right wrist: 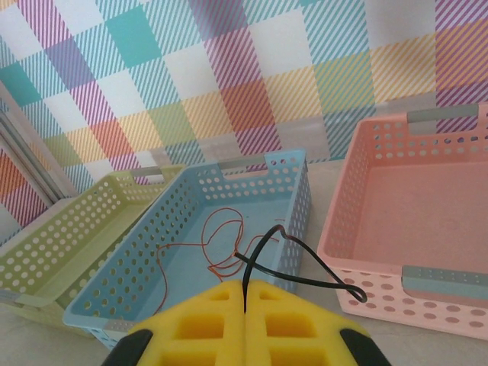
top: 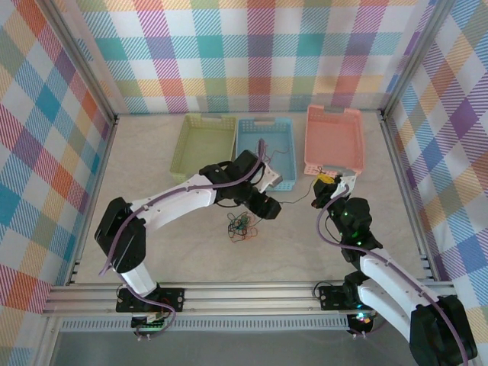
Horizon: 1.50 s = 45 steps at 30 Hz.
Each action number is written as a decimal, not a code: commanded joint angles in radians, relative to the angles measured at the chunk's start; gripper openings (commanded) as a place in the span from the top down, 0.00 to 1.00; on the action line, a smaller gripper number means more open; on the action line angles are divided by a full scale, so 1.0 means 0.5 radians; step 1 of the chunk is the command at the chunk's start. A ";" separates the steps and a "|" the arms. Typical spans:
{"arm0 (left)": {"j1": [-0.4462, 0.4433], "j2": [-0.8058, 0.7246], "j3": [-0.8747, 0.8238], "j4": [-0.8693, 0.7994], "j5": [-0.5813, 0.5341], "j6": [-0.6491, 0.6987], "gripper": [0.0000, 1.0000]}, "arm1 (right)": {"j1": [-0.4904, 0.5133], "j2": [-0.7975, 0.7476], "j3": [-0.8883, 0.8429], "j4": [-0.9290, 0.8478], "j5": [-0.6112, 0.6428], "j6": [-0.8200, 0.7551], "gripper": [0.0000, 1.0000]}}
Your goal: Untangle the cables
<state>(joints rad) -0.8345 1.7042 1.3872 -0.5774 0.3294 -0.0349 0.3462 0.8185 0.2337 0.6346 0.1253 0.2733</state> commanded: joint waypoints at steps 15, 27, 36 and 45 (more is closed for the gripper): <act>0.007 0.391 0.095 -0.322 -0.109 0.002 0.65 | -0.011 -0.087 0.014 0.018 0.076 0.018 1.00; 0.005 0.016 -0.266 -0.233 -0.314 -0.185 1.00 | -0.107 -0.280 0.152 -0.361 0.458 -0.006 1.00; 0.005 -0.141 -0.471 -0.164 -0.373 -0.234 1.00 | -0.301 -0.321 0.169 -0.533 0.524 0.167 1.00; 0.007 -0.268 -0.529 -0.062 -0.321 -0.240 1.00 | -0.355 -0.242 0.119 -0.480 0.323 0.267 1.00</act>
<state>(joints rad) -0.8330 1.6176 1.1519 -0.5488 0.1783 -0.1421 0.1940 0.6891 0.2825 0.3363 0.2863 0.3801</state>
